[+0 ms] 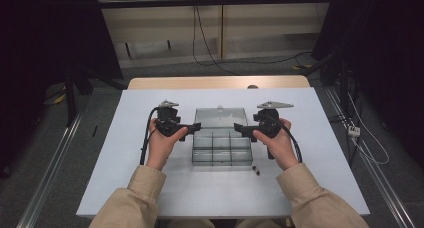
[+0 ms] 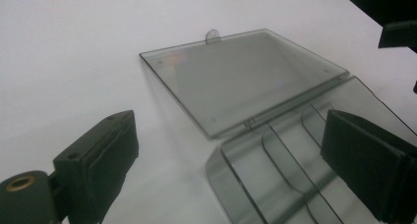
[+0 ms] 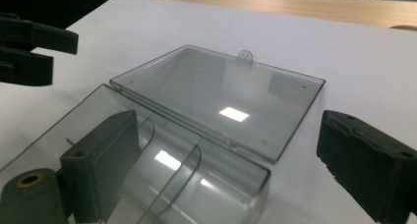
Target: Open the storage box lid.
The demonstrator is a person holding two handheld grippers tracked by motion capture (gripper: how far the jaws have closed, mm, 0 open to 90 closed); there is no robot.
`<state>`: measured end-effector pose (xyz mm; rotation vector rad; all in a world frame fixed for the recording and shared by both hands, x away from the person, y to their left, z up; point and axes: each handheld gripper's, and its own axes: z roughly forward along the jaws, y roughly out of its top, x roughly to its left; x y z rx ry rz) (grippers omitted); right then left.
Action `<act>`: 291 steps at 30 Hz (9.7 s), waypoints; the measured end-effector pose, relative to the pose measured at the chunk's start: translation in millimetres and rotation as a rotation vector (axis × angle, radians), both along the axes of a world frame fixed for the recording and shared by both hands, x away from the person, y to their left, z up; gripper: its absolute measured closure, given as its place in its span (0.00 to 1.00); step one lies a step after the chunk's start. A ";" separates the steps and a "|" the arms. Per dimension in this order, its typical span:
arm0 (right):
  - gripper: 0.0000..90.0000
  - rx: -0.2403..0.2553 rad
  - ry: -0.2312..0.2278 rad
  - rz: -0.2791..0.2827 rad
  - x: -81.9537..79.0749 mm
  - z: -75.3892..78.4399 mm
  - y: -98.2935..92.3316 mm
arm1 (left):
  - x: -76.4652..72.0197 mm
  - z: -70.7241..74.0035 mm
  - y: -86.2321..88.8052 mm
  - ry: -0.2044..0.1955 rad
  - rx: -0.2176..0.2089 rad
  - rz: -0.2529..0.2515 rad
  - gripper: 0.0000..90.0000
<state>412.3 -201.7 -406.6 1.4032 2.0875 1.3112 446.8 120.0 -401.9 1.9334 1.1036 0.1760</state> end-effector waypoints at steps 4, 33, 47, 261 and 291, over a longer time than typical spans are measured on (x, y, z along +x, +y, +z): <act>0.09 -0.009 -0.028 0.009 -18.7 4.0 -7.0 | -13.8 1.5 9.8 -0.023 -0.012 -0.017 0.08; 0.11 -0.060 -0.053 0.056 -103.7 -25.4 -45.4 | -88.3 -14.3 57.7 -0.135 0.007 -0.180 0.06; 0.21 -0.062 -0.038 0.071 -107.1 -36.0 -47.2 | -96.8 -25.2 79.7 -0.139 0.011 -0.183 0.06; 0.88 -0.099 0.088 0.050 -99.5 -53.7 -55.8 | -92.9 -32.2 75.9 -0.093 0.076 -0.204 0.07; 0.90 -0.095 0.088 0.060 -94.0 -52.0 -48.0 | -92.7 -32.5 75.4 -0.092 0.079 -0.203 0.07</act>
